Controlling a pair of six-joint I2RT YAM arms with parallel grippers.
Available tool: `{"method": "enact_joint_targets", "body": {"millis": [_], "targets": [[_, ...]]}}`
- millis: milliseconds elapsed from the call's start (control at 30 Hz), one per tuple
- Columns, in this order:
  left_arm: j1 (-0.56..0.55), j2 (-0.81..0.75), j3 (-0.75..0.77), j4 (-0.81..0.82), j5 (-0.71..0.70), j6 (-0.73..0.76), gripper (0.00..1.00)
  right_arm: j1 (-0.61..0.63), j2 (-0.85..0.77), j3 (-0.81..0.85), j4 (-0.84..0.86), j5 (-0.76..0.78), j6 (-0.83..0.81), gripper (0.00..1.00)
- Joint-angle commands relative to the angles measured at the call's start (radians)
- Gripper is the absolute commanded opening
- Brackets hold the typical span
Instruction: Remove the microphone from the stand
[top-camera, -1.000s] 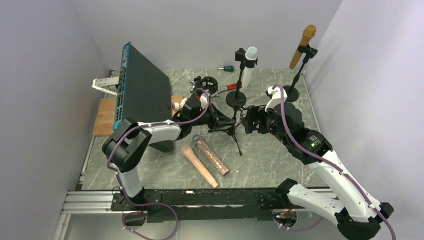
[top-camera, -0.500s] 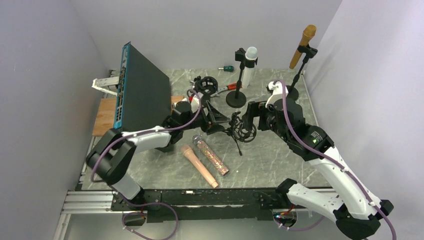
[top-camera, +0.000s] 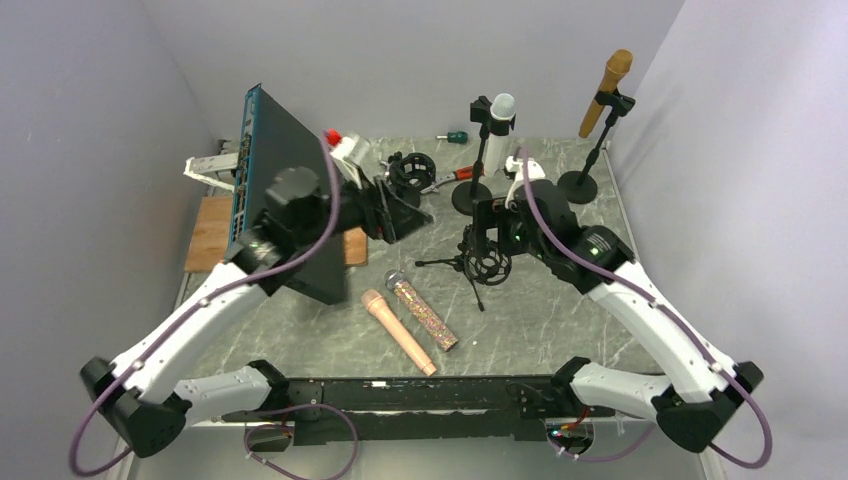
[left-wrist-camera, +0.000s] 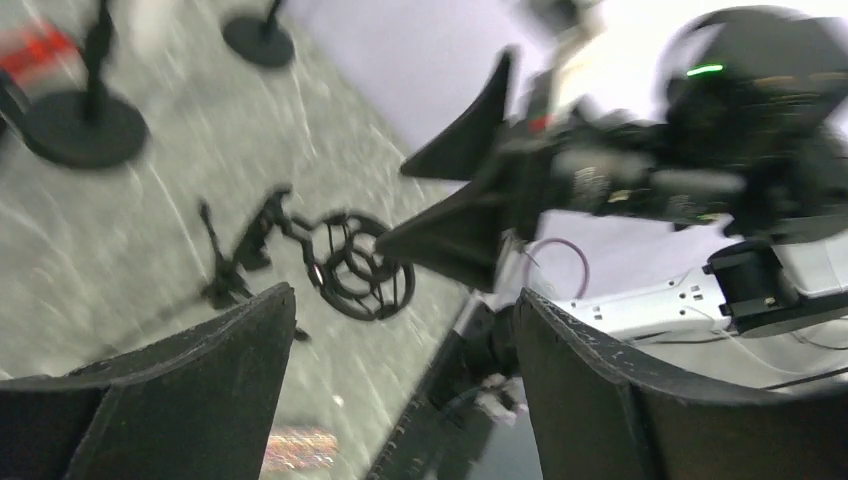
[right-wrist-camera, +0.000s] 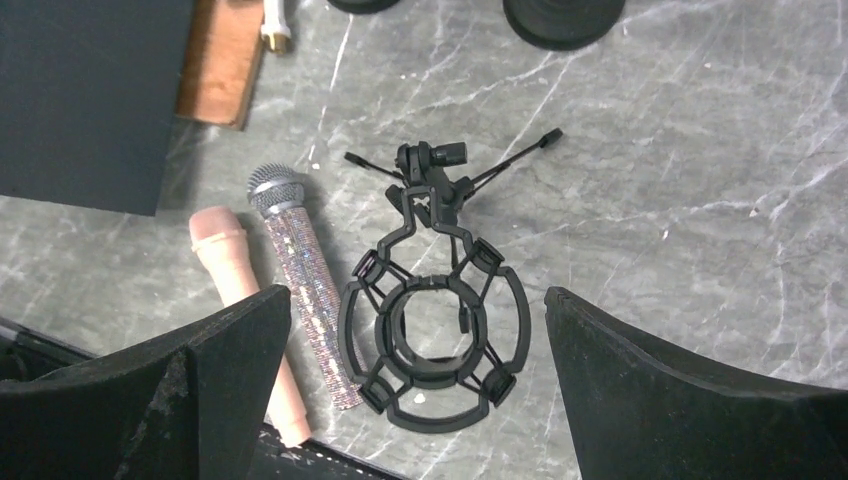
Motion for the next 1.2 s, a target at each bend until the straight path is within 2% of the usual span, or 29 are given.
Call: {"method": "enact_joint_targets", "body": {"millis": [0,67,133,367,433,633,767,900,1100,1167], "targets": [[0.005,-0.08,0.236,-0.269,-0.135,0.37,0.83,0.001,0.104,0.089,-0.03,-0.003,-0.032,1.0],[0.005,-0.101,0.285,-0.314,-0.204,0.447,0.84,0.002,0.16,0.124,-0.037,0.009,-0.054,0.98],[0.006,-0.138,0.271,-0.317,-0.279,0.509,0.83,0.002,0.212,0.152,-0.045,0.036,-0.072,0.96],[0.002,-0.352,-0.066,-0.109,-0.456,0.661,0.84,0.003,0.331,0.18,-0.023,0.033,-0.069,0.8],[0.004,-0.394,-0.146,-0.039,-0.506,0.674,0.85,0.003,0.352,0.174,-0.016,0.033,-0.062,0.76],[-0.004,-0.449,-0.172,-0.031,-0.56,0.665,0.86,0.002,0.394,0.114,0.013,0.059,-0.044,0.68],[-0.005,-0.468,-0.179,-0.028,-0.579,0.656,0.85,0.002,0.415,0.1,0.038,0.09,-0.038,0.58],[-0.005,-0.464,-0.177,-0.03,-0.553,0.644,0.84,0.002,0.456,0.122,0.005,0.15,-0.01,0.41],[-0.011,-0.469,-0.175,-0.033,-0.521,0.633,0.84,0.001,0.46,0.126,-0.065,0.275,0.053,0.1],[-0.013,-0.471,-0.176,-0.033,-0.52,0.631,0.84,-0.002,0.455,0.131,-0.107,0.342,0.084,0.06]]}}
